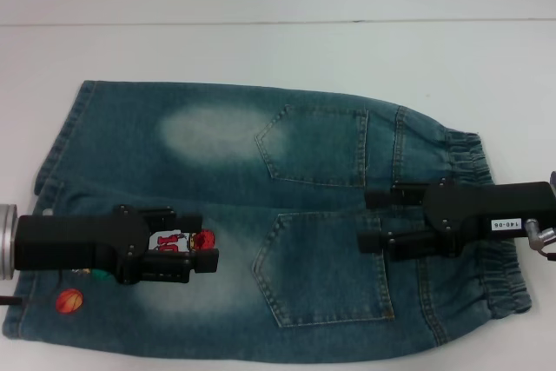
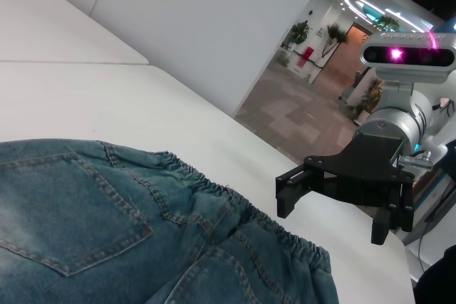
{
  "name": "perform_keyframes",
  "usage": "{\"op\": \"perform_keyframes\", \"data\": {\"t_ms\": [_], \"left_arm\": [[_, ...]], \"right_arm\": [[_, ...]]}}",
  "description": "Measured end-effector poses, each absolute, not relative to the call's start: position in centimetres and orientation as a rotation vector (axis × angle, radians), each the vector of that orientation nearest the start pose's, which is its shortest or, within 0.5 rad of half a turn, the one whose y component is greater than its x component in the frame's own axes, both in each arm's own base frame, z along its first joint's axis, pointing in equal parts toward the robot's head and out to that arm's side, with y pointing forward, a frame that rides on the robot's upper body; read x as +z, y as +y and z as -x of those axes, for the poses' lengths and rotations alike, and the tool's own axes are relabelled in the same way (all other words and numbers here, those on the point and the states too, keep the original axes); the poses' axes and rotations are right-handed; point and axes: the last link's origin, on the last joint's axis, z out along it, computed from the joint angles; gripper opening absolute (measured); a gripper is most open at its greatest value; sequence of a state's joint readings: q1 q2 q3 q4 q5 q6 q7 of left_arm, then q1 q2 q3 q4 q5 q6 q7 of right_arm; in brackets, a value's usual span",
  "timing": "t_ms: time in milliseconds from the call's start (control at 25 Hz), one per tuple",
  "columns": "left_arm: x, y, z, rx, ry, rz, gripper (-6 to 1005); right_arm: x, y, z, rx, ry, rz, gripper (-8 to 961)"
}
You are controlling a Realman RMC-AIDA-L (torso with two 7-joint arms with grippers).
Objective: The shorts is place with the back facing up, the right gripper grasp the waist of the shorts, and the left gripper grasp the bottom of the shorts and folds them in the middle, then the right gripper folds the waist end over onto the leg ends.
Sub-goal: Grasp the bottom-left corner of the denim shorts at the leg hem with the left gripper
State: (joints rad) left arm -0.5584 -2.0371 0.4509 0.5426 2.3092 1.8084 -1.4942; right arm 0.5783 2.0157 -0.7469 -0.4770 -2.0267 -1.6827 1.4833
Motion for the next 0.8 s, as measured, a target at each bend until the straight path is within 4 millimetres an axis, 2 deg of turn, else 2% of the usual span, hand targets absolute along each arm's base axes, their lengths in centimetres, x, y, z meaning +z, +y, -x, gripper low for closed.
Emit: {"op": "perform_keyframes", "data": {"t_ms": [800], "left_arm": [[0.82,29.37,28.18,-0.710,-0.998,2.886,841]], "right_arm": [[-1.15,30.97,-25.90,0.778,0.877,2.911,915]]}}
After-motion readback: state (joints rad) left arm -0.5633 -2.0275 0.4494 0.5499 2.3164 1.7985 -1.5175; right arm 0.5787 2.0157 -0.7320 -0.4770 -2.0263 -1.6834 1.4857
